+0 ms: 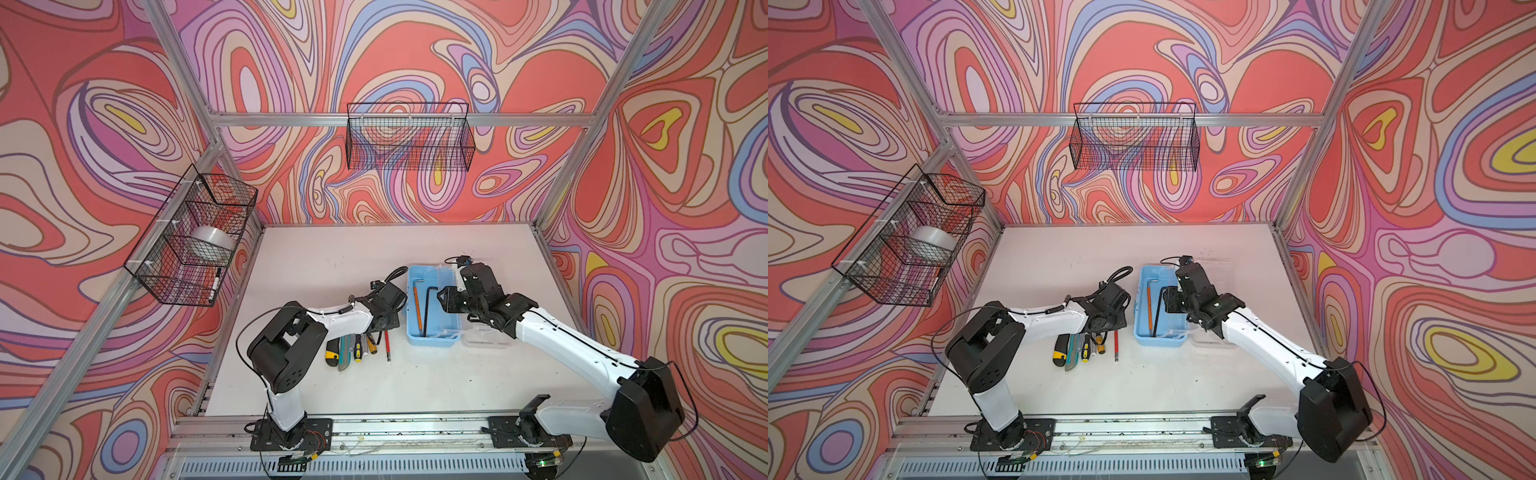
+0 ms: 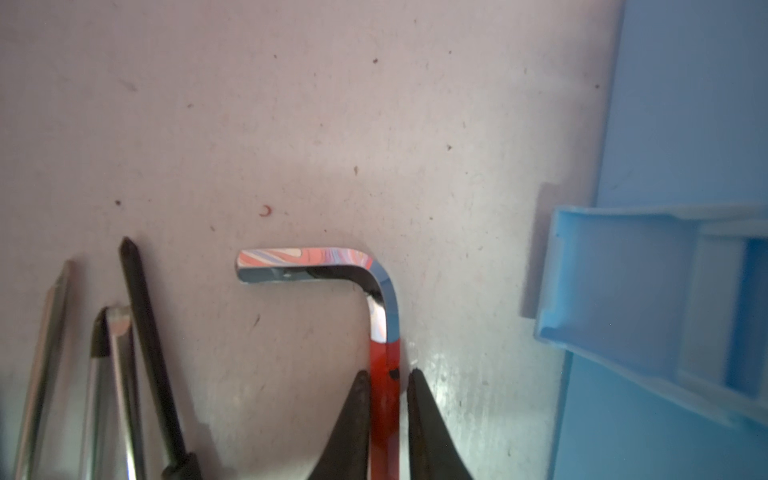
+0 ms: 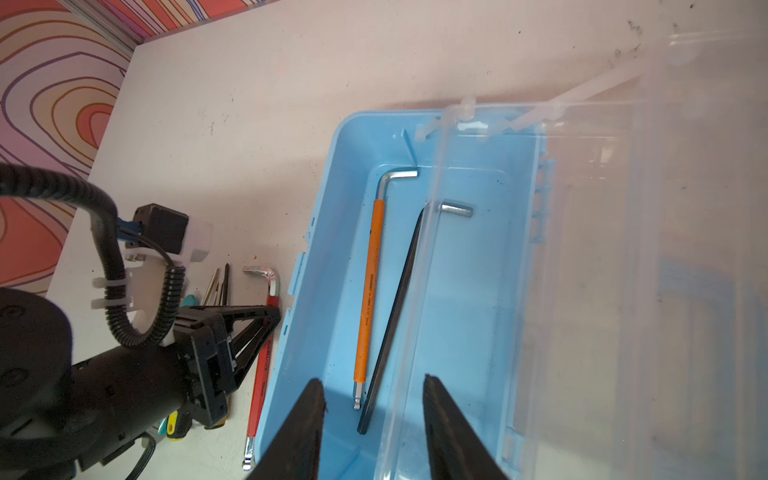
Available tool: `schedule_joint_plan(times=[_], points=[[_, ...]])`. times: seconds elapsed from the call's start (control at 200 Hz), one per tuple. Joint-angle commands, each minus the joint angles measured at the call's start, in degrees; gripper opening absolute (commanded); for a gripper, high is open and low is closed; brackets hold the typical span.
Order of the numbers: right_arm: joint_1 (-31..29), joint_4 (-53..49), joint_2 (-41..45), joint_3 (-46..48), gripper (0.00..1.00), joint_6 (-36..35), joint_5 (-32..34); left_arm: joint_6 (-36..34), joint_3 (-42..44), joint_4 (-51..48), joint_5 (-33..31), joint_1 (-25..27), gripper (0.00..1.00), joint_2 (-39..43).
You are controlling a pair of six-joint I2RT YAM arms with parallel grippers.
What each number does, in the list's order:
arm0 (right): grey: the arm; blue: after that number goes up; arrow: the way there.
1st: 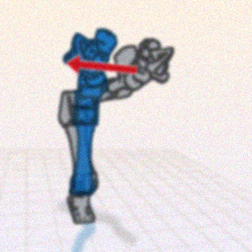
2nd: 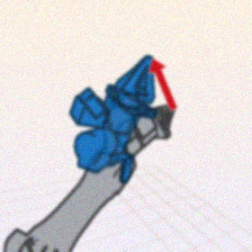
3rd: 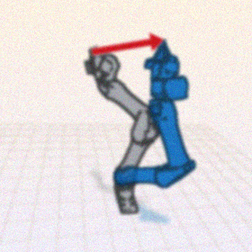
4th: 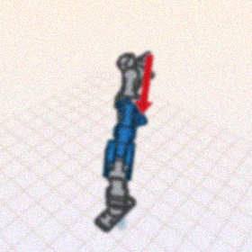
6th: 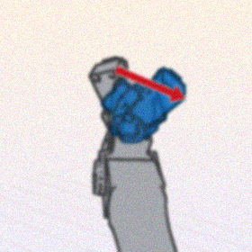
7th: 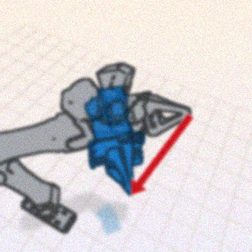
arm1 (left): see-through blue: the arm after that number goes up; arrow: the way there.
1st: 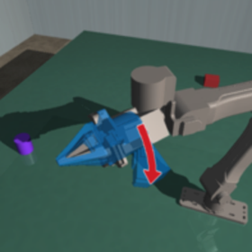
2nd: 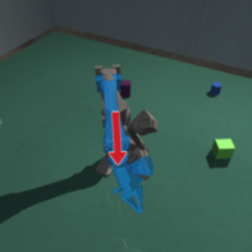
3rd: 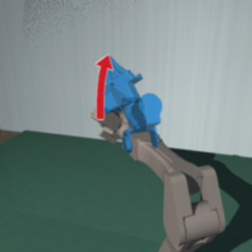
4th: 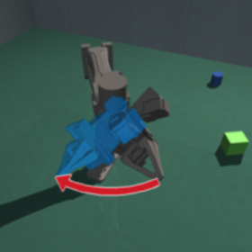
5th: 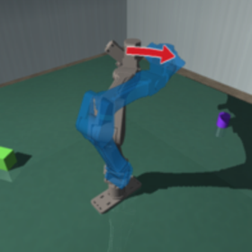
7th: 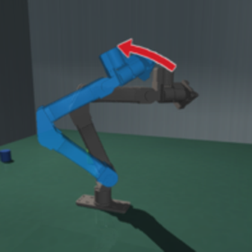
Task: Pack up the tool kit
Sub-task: 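Close the left gripper on the red-handled hex key and lift it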
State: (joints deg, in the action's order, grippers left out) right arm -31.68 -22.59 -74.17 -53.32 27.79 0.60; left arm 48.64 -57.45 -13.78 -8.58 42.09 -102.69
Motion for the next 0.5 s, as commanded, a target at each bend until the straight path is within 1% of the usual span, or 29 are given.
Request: schedule_joint_plan(times=[0.0, 0.185, 0.366, 0.496], points=[[-0.14, 0.87, -1.04, -0.20, 0.42, -0.11, 0.59, 0.40, 1.44, -4.39, 0.39, 1.77, 0.18, -0.95], [-0.14, 1.14, -1.15, -0.21, 0.41, 0.07, 0.45, 1.16, -0.47, -9.09, -3.59, 3.79, 0.19, -2.16], [-0.20, 1.49, -1.02, 0.01, 0.42, 0.07, 0.28, 1.39, 0.23, -9.69, -4.29, 3.79, 0.18, -1.69], [-0.15, 1.50, -1.21, 0.05, 0.41, -0.02, 0.49, 0.94, -0.09, -9.81, -4.52, 3.79, 0.15, -2.27]])
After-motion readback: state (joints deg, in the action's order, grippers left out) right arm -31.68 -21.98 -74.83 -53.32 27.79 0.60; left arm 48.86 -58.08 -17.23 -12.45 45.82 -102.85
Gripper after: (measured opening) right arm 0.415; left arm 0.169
